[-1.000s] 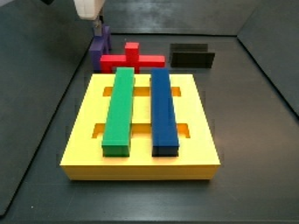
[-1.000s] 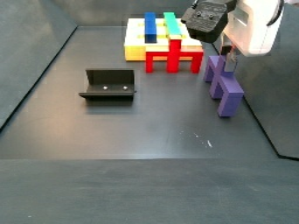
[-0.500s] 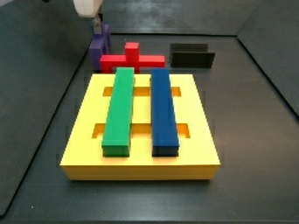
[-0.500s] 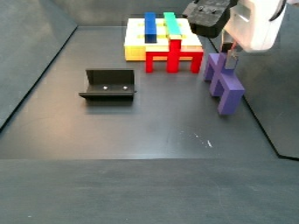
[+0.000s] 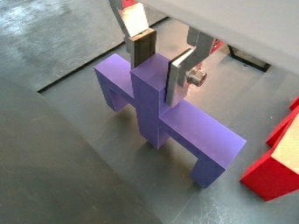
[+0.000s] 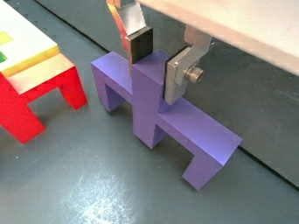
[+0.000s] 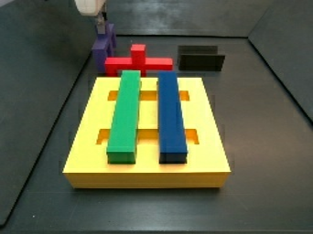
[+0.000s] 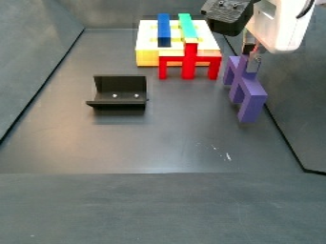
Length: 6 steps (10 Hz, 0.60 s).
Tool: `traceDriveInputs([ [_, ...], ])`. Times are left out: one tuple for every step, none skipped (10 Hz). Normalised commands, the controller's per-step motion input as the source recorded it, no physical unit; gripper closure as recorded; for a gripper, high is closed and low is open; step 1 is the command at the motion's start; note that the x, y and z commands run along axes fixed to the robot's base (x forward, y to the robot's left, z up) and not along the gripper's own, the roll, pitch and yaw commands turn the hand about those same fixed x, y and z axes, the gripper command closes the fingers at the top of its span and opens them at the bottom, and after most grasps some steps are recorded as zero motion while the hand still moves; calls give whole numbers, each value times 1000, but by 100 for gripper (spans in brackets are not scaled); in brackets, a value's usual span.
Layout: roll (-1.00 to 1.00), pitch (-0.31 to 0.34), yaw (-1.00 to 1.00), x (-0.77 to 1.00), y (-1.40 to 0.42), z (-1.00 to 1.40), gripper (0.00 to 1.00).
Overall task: Pick up the purple object. Move up. Move to above the board. Insert the purple object.
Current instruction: Move up, then move to above the board.
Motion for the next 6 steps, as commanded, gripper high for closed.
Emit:
traceDriveInputs([
  [0,0,0,0,0,833,100],
  [-10,21,-13,26,-57,842,100],
  [-28,89,-3,-31,-74,648,100],
  [-35,72,2,0,-43,363,100],
  [0,0,0,0,0,1400,100],
  [-1,15,0,-15,6,1400,100],
])
